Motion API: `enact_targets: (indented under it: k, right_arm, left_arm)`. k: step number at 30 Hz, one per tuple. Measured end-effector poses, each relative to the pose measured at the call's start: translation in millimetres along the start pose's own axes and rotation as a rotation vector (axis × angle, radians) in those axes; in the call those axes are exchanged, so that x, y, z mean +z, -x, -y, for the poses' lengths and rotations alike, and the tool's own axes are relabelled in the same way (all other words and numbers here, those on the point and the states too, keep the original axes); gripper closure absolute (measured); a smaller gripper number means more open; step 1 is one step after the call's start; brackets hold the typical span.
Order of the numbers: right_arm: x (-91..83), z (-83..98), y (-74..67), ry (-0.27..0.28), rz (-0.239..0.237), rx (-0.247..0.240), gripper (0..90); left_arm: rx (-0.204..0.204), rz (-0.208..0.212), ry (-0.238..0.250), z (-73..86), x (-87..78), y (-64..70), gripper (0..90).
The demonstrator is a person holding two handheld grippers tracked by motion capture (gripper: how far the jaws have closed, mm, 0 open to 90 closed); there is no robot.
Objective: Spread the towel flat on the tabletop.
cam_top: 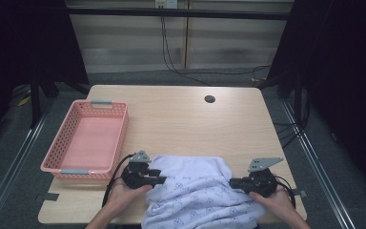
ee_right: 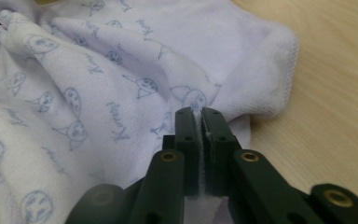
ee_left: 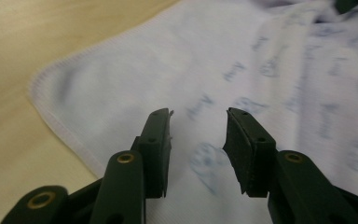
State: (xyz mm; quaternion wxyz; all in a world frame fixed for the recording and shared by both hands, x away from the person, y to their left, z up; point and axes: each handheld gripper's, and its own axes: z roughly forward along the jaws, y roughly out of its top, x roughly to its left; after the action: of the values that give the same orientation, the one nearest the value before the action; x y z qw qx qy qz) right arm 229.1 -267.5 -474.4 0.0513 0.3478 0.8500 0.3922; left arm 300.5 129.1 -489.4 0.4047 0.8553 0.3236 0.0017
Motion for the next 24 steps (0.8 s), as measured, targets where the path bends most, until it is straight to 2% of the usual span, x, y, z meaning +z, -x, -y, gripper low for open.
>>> enact_targets:
  k: [1,2,3,5,6,7,8,9,10,12,13,14,16,20,21,23,24]
  right_arm:
    - [-0.8,-0.2,-1.3,0.007,0.006,-0.008,88.5]
    - [-1.4,-0.2,-2.4,0.02,0.005,-0.007,88.7]
    - [-4.8,-1.2,-5.5,0.051,0.022,-0.011,88.9]
    - [-9.1,-3.3,-9.0,0.091,0.02,-0.019,88.9]
    - [-11.4,-5.5,-12.1,0.104,0.018,-0.024,88.9]
    - [-12.5,-8.2,-16.4,0.12,-0.007,-0.026,89.0]
    - [-11.9,-9.9,-22.0,0.128,-0.03,-0.037,89.0]
    - [-8.2,-11.5,-30.8,0.12,-0.08,-0.063,88.9]
    - [-4.6,-11.6,-36.5,0.106,-0.1,-0.068,89.0]
    - [10.7,-8.3,-46.8,0.043,-0.146,-0.085,88.7]
    - [18.7,-5.1,-49.4,0.001,-0.141,-0.096,87.4]
    - [24.8,-2.0,-50.1,-0.033,-0.13,-0.104,84.4]
    - [27.8,-0.3,-47.3,-0.046,-0.141,-0.075,75.7]
    - [11.0,-7.0,-41.8,0.043,-0.117,-0.045,72.4]
    - [6.1,-8.9,-38.9,0.065,-0.114,-0.035,71.4]
    - [-1.1,-12.6,-31.5,0.101,-0.075,-0.015,65.5]
    - [-2.3,-14.5,-27.4,0.099,-0.059,-0.016,62.5]
  left_arm:
    - [-0.028,0.003,0.012,-0.6,0.8,-3.4,58.7]
    - [-0.02,-0.044,-0.009,-0.7,2.3,-3.7,58.3]
    - [-0.002,-0.05,-0.019,0.2,3.2,-2.8,57.4]
    - [0.024,-0.07,-0.038,3.3,4.7,-1.7,57.2]
    - [0.024,-0.07,-0.035,4.3,4.0,-2.3,57.4]
    - [0.013,-0.07,-0.027,4.3,4.4,-2.0,58.1]
    - [0.027,-0.077,-0.038,4.4,3.9,-2.0,59.6]
    - [0.028,-0.079,-0.041,4.5,3.5,-1.8,62.9]
    - [0.024,-0.082,-0.043,4.9,3.0,-1.6,66.1]
    - [0.029,-0.079,-0.053,5.7,1.9,-2.5,75.8]
    - [0.021,-0.068,-0.046,6.9,1.6,-2.6,80.6]
    - [0.021,-0.057,-0.05,7.7,0.3,-3.2,83.7]
    - [-0.005,-0.028,-0.035,9.5,-2.0,-5.5,85.4]
    - [-0.016,-0.011,-0.008,9.2,-5.8,-7.8,76.7]
    - [-0.021,-0.018,0.002,8.6,-6.0,-8.4,75.7]
    - [-0.031,-0.027,0.012,7.0,-6.5,-10.0,72.4]
    - [-0.031,-0.027,0.016,6.9,-6.5,-10.4,71.4]
